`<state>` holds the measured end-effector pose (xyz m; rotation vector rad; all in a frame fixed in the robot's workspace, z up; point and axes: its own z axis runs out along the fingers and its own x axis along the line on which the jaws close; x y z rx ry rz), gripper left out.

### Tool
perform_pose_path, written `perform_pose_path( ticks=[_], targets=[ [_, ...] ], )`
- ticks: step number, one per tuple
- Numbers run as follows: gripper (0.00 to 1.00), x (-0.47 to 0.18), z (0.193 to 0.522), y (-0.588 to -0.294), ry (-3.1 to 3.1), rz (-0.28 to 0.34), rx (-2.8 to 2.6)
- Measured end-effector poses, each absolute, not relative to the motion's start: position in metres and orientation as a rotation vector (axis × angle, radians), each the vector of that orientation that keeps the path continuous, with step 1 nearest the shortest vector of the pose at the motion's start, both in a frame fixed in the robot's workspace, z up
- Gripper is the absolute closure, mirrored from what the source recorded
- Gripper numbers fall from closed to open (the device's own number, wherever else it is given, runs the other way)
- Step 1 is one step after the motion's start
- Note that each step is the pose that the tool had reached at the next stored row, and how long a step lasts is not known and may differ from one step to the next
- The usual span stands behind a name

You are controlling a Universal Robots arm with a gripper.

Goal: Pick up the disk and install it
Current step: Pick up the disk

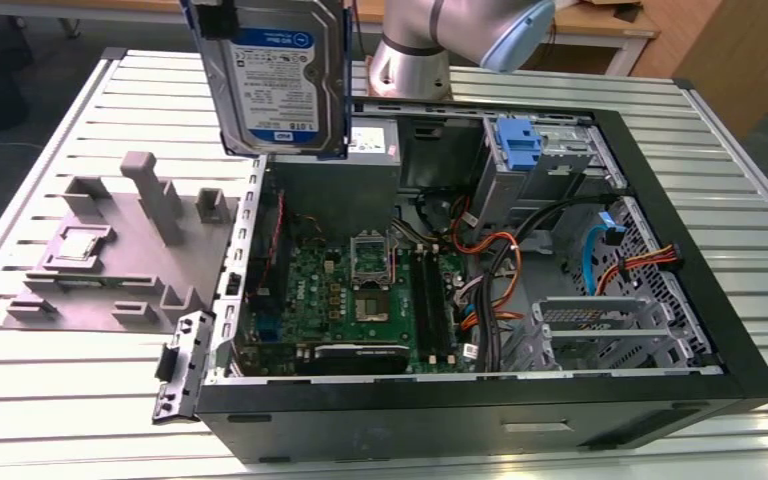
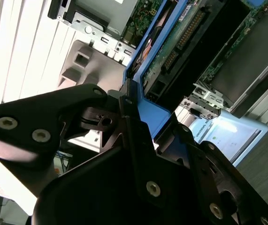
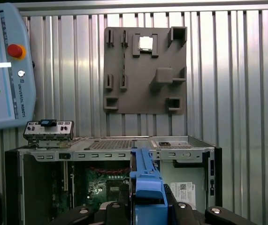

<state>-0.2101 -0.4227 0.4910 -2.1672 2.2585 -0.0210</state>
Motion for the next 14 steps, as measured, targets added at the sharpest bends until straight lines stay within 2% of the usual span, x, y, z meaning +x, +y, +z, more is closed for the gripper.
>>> perform_pose_path(
  ticks=[14],
  targets=[
    [0.64, -0.2028, 0.4909, -0.4251, 2.258, -0.021, -2.167]
  ],
)
